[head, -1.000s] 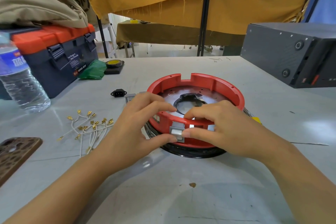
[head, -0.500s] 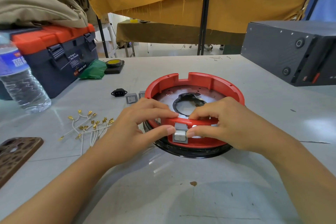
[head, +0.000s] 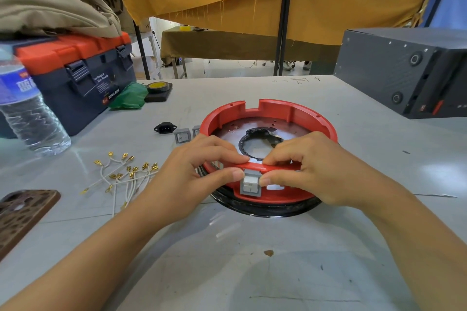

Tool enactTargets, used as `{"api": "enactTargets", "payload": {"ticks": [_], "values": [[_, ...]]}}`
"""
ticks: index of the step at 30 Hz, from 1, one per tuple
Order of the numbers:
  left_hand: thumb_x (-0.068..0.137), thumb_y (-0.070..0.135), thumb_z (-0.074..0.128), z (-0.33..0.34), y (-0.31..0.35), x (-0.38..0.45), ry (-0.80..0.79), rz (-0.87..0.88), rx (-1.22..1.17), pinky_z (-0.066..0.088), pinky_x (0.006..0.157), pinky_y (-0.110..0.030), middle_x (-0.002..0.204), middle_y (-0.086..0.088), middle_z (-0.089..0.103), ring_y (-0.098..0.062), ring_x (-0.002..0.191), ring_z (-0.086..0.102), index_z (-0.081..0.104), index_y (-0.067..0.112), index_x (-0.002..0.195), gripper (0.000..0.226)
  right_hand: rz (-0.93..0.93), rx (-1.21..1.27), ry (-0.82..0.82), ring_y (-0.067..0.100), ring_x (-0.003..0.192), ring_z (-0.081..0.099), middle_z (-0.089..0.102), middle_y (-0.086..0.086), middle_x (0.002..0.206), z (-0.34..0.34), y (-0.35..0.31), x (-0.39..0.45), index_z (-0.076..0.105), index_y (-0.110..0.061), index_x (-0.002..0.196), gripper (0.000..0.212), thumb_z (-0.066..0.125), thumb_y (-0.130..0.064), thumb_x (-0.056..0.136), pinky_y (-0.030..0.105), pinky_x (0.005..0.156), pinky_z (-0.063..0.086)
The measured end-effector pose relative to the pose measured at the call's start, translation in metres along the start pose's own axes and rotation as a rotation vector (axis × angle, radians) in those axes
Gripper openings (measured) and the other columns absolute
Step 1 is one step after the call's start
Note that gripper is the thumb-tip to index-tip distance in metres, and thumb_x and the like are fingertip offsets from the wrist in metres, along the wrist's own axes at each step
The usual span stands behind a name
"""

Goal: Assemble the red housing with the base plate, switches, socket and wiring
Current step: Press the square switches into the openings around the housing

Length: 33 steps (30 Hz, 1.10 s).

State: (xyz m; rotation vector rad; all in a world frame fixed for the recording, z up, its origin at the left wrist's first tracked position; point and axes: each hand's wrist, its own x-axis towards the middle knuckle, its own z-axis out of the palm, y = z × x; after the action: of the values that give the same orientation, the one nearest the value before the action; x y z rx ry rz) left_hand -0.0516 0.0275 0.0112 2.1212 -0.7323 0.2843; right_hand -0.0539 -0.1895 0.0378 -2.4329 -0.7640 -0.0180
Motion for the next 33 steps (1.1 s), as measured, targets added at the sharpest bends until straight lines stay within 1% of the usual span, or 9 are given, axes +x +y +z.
{"api": "enactTargets", "payload": {"ticks": [2,7,9,11,14,20,24,29,33], "values": [[0.078,0.038,0.067,0.0,0.001,0.0,0.002,-0.006,-0.017,0.043,0.084,-0.013,0.1,0.021,0.064,-0.004,0.101,0.057,0.072,0.034,0.094,0.017,-0.007,-0.005,0.007,0.01,0.069,0.057,0.066,-0.008,0.073,0.001,0.001,0.0,0.074,-0.029,0.09,0.032,0.059,-0.053,0.075,0.034,0.063,0.048],[0.076,0.041,0.063,0.001,0.001,0.001,0.002,-0.013,-0.036,0.043,0.085,-0.014,0.099,0.02,0.065,-0.004,0.1,0.057,0.073,0.031,0.093,0.022,-0.01,-0.031,-0.002,0.001,0.068,0.056,0.062,-0.015,0.069,0.001,0.002,0.001,0.073,-0.031,0.09,0.023,0.061,-0.048,0.079,0.018,0.057,0.041],[0.074,0.041,0.062,0.001,0.001,0.001,0.006,-0.018,-0.05,0.043,0.084,-0.014,0.098,0.02,0.065,-0.004,0.1,0.058,0.073,0.03,0.092,0.024,-0.008,-0.031,-0.002,0.004,0.069,0.057,0.063,-0.012,0.069,0.001,0.001,0.0,0.073,-0.029,0.089,0.023,0.061,-0.047,0.08,0.022,0.057,0.045],[0.074,0.04,0.063,0.002,0.001,0.001,0.012,-0.02,-0.056,0.043,0.084,-0.014,0.097,0.019,0.066,-0.005,0.099,0.058,0.074,0.029,0.091,0.022,-0.013,-0.025,0.006,0.01,0.068,0.058,0.065,-0.006,0.07,0.001,0.001,0.0,0.074,-0.026,0.088,0.025,0.061,-0.046,0.081,0.034,0.061,0.049],[0.08,0.035,0.069,0.004,-0.001,0.002,0.042,-0.013,-0.049,0.044,0.085,-0.017,0.094,0.018,0.066,-0.008,0.097,0.059,0.074,0.026,0.088,0.013,-0.024,-0.03,0.023,0.017,0.065,0.057,0.064,0.002,0.069,0.002,0.001,0.001,0.073,-0.021,0.085,0.028,0.06,-0.046,0.082,0.044,0.063,0.048],[0.081,0.039,0.062,0.003,-0.001,0.002,0.026,0.02,-0.002,0.044,0.085,-0.019,0.096,0.017,0.065,-0.009,0.099,0.058,0.072,0.027,0.091,0.018,-0.006,-0.052,0.031,0.013,0.071,0.059,0.066,-0.006,0.073,0.002,-0.001,-0.001,0.072,-0.027,0.09,0.028,0.058,-0.05,0.082,0.04,0.065,0.05],[0.082,0.031,0.064,-0.002,-0.006,-0.001,-0.035,0.052,0.057,0.042,0.09,-0.018,0.103,0.017,0.063,-0.011,0.107,0.055,0.069,0.031,0.102,0.021,-0.001,-0.16,0.045,0.011,0.068,0.056,0.062,-0.009,0.072,0.003,-0.003,-0.004,0.066,-0.029,0.087,0.044,0.05,-0.066,0.071,0.036,0.062,0.05],[0.072,0.051,0.065,-0.004,-0.012,-0.005,-0.094,0.058,0.17,0.039,0.095,-0.022,0.112,0.021,0.055,-0.007,0.115,0.047,0.058,0.043,0.109,0.038,-0.023,-0.41,0.036,0.007,0.062,0.044,0.048,-0.01,0.066,0.008,-0.008,-0.006,0.037,-0.031,0.068,0.044,0.05,-0.073,0.07,0.024,0.051,0.029],[0.071,0.056,0.06,-0.002,-0.012,-0.003,-0.071,0.054,0.194,0.039,0.095,-0.026,0.111,0.025,0.054,-0.005,0.114,0.046,0.056,0.045,0.108,0.038,-0.02,-0.429,0.034,0.004,0.059,0.042,0.044,-0.012,0.062,0.008,-0.01,-0.006,0.043,-0.032,0.074,0.036,0.052,-0.068,0.076,0.021,0.051,0.023]]}}
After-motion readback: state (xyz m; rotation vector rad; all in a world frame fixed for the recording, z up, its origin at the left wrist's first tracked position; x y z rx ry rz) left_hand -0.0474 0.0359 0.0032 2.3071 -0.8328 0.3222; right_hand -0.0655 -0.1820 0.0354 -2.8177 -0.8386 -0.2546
